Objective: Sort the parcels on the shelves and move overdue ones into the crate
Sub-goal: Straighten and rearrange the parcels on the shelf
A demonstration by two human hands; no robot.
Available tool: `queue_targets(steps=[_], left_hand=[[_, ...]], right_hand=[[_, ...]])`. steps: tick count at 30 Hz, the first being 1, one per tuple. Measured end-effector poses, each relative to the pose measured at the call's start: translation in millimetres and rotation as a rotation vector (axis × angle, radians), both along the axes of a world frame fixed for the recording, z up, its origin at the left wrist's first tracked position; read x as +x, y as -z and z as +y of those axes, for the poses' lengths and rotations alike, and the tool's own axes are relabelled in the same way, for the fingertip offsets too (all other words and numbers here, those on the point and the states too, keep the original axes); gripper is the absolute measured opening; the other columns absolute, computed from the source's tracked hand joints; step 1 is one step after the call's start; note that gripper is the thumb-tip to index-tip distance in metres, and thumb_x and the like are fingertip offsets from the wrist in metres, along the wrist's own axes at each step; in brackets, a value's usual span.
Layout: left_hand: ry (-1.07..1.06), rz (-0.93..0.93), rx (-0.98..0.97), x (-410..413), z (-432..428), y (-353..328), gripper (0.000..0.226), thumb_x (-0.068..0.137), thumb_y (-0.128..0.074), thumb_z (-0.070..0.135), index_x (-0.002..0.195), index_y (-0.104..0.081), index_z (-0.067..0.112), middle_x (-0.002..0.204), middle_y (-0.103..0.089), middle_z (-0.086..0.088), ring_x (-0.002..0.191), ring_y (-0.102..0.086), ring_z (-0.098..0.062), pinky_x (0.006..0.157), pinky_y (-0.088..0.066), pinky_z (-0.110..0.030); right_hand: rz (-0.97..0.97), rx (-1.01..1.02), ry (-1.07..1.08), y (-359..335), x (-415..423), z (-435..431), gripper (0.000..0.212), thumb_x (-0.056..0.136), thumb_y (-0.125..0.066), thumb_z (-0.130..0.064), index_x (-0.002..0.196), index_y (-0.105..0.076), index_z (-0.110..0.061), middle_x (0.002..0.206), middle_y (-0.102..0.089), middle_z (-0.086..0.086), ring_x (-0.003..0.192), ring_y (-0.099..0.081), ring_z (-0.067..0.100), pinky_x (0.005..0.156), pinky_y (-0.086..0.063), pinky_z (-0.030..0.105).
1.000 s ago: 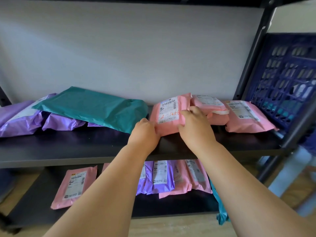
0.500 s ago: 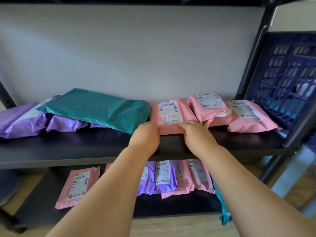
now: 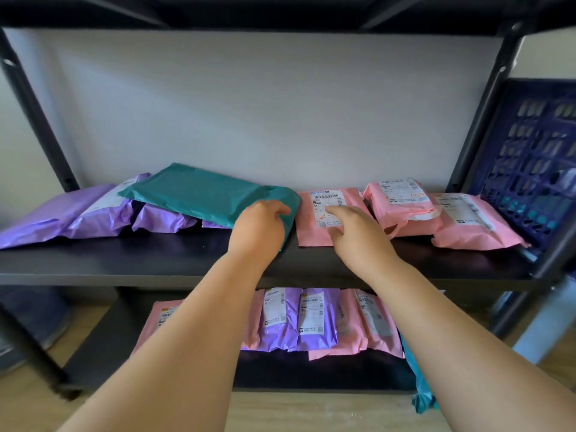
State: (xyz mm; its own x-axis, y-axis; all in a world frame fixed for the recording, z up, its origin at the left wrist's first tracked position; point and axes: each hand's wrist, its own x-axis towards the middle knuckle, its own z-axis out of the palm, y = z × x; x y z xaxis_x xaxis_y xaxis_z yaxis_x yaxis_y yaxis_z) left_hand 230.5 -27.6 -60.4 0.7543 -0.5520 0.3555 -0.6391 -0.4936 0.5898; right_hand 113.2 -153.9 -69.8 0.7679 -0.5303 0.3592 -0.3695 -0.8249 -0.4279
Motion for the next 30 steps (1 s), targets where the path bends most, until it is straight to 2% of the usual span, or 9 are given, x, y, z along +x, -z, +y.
queue_targets(steps=[3,8,12,21,24,26,28,30], left_hand=[[-0.086,0.046,-0.049,6,24,-7,0.044,0.096,-0.036,0.002,0.126,-0.065,0.017,0.134,-0.06,-0.005,0.116,-0.057,-0.028,0.092,-0.047,-0.031],[-0.213,0.146,-0.156,13,51,-18,0.048,0.092,-0.037,-0.001,0.126,-0.064,0.018,0.133,-0.062,-0.001,0.121,-0.055,-0.022,0.083,-0.036,-0.022],[-0.255,0.203,-0.207,19,73,-17,0.051,0.09,-0.035,-0.004,0.129,-0.061,0.019,0.136,-0.06,0.002,0.124,-0.054,-0.02,0.087,-0.038,-0.022],[-0.314,0.258,-0.197,58,88,4,0.045,0.098,-0.041,0.006,0.14,-0.049,0.017,0.136,-0.058,-0.005,0.12,-0.056,-0.027,0.087,-0.039,-0.025],[-0.303,0.311,-0.195,72,85,8,0.046,0.099,-0.043,0.011,0.144,-0.043,0.019,0.128,-0.06,-0.007,0.108,-0.061,-0.029,0.086,-0.047,-0.032],[-0.299,0.351,-0.217,79,84,10,0.046,0.099,-0.044,0.012,0.144,-0.042,0.02,0.111,-0.062,-0.004,0.091,-0.062,-0.026,0.082,-0.05,-0.037],[-0.286,0.389,-0.264,82,85,14,0.046,0.099,-0.043,0.012,0.144,-0.043,0.022,0.092,-0.057,0.005,0.074,-0.057,-0.02,0.075,-0.049,-0.035],[-0.261,0.436,-0.303,89,85,17,0.046,0.099,-0.042,0.012,0.143,-0.044,0.025,0.091,-0.059,0.008,0.06,-0.049,-0.015,0.067,-0.044,-0.032]], right_hand=[[-0.028,-0.025,-0.05,-20,5,23,0.043,0.099,-0.052,-0.014,0.142,-0.049,-0.018,0.143,-0.052,0.003,0.13,-0.049,0.019,0.104,-0.036,0.026],[-0.018,0.005,-0.115,-39,12,49,0.048,0.099,-0.055,-0.025,0.145,-0.045,-0.018,0.146,-0.048,0.002,0.133,-0.046,0.019,0.108,-0.035,0.029],[-0.023,0.038,-0.145,-36,23,66,0.051,0.099,-0.056,-0.029,0.146,-0.043,-0.018,0.148,-0.046,0.002,0.133,-0.046,0.02,0.108,-0.036,0.034],[0.041,0.001,-0.196,-11,75,74,0.056,0.099,-0.053,-0.037,0.15,-0.037,-0.022,0.156,-0.035,-0.002,0.144,-0.031,0.016,0.116,-0.024,0.034],[0.056,-0.003,-0.244,2,98,77,0.058,0.1,-0.052,-0.038,0.152,-0.034,-0.021,0.16,-0.027,0.001,0.148,-0.022,0.018,0.118,-0.02,0.034],[0.066,-0.011,-0.263,10,111,76,0.061,0.099,-0.053,-0.039,0.153,-0.032,-0.019,0.161,-0.025,0.004,0.149,-0.018,0.021,0.12,-0.017,0.035],[0.098,-0.045,-0.267,17,119,74,0.064,0.099,-0.053,-0.04,0.154,-0.029,-0.02,0.162,-0.022,0.005,0.15,-0.015,0.023,0.121,-0.015,0.037],[0.13,-0.09,-0.26,23,130,73,0.065,0.099,-0.052,-0.039,0.155,-0.024,-0.023,0.163,-0.019,0.004,0.151,-0.012,0.025,0.123,-0.012,0.039]])
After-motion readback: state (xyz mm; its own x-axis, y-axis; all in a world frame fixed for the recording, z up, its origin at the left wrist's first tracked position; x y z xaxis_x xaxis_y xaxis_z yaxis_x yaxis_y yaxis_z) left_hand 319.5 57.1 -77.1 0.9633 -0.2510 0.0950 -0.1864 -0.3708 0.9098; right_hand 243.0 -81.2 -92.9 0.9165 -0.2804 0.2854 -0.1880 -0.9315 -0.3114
